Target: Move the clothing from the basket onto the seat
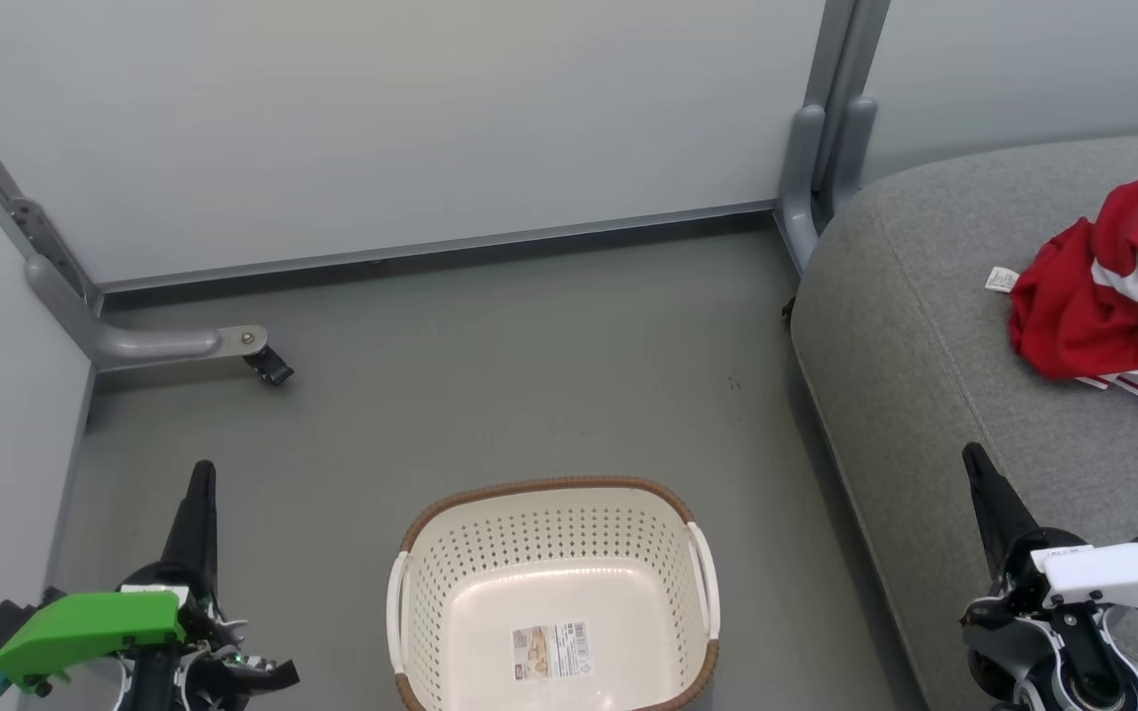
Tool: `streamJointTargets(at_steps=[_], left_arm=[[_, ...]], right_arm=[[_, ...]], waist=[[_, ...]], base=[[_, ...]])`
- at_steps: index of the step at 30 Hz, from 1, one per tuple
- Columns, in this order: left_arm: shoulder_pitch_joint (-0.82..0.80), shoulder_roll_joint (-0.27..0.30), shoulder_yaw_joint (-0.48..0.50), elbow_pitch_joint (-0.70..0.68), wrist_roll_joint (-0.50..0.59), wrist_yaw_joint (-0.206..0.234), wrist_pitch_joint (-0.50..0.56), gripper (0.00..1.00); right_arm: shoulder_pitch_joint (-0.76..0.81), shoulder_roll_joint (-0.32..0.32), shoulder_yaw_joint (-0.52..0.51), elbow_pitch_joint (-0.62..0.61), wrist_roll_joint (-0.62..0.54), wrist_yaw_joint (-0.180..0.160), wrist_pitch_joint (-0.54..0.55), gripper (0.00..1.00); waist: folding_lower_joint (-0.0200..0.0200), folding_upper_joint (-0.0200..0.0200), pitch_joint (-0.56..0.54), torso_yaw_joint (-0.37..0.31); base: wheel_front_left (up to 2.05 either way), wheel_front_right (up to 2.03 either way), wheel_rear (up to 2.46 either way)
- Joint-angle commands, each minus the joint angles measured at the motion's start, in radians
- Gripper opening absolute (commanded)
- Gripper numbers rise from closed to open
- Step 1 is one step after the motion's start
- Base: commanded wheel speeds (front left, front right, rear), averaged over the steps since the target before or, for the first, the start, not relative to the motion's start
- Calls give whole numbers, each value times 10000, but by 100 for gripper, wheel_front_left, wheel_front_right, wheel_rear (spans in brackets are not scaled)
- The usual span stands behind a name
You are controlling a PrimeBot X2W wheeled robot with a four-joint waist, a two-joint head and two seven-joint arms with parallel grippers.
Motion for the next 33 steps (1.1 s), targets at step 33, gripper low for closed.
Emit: streamJointTargets(at_steps=[33], left_arm=[[-280, -10, 141, 61, -399, -90, 178, 0]], right_arm=[[-188, 66, -208, 88, 364, -3, 226, 0]], waist=[[0, 0, 38, 11]], base=[[0, 0, 0]])
